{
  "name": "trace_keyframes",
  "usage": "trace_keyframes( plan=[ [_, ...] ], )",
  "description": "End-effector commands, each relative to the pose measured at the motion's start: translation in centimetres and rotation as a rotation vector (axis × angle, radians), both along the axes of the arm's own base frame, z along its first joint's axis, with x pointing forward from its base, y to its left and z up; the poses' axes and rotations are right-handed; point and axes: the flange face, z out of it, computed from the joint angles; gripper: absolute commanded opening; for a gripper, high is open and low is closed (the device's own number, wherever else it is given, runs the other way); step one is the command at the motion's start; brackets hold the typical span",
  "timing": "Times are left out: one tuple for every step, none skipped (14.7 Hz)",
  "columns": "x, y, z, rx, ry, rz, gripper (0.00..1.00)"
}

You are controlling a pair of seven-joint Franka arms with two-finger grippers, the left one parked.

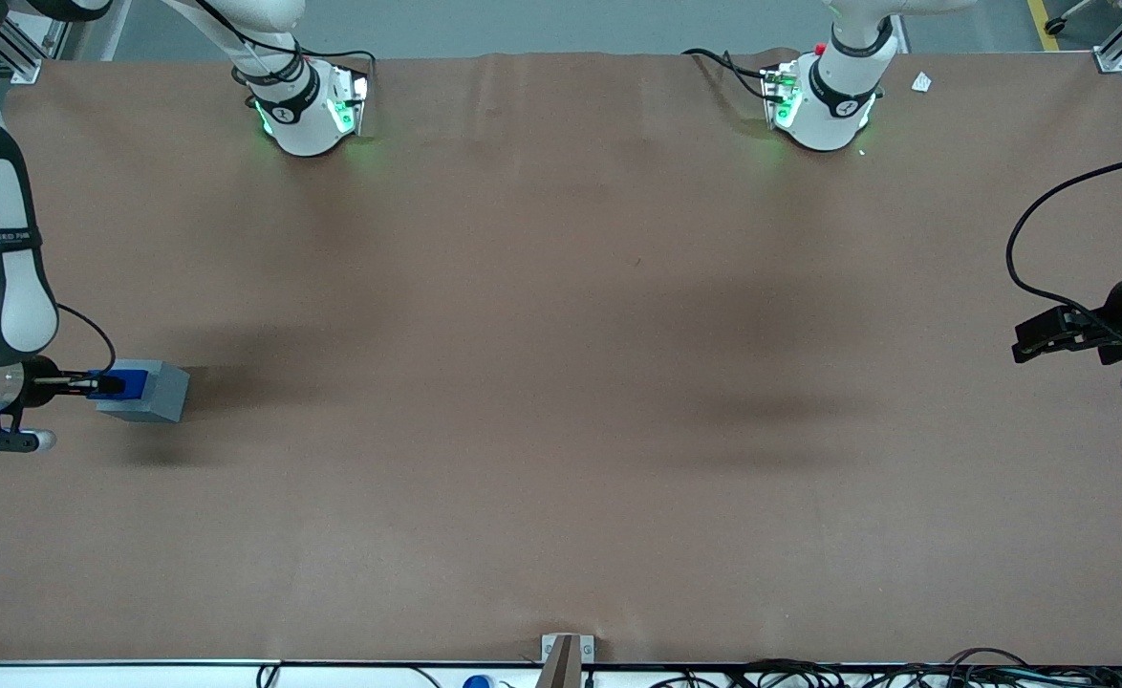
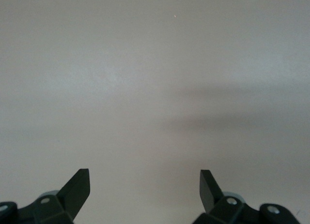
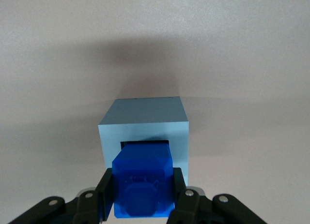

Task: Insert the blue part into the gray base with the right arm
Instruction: 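Lower the blue block into the gray base's square hole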

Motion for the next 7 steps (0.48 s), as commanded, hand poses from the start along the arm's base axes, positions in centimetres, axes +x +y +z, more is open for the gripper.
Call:
trace_keyframes(
  plan=[
    [-0.46, -0.48, -3.33, 0.013, 0.031, -0.012, 0.60],
    [-0.44, -0.40, -3.24, 0.012, 0.032, -0.009, 0.62],
    [-0.42, -0.41, -3.18, 0.012, 0.032, -0.009, 0.62],
    [-0.40, -0.31, -3.19, 0.012, 0.033, -0.008, 0.62],
    [-0.40, -0.30, -3.19, 0.012, 0.033, -0.008, 0.62],
    [-0.40, -0.31, -3.15, 0.013, 0.035, -0.008, 0.62],
    [-0.40, -0.31, -3.15, 0.013, 0.035, -0.008, 0.62]
  ],
)
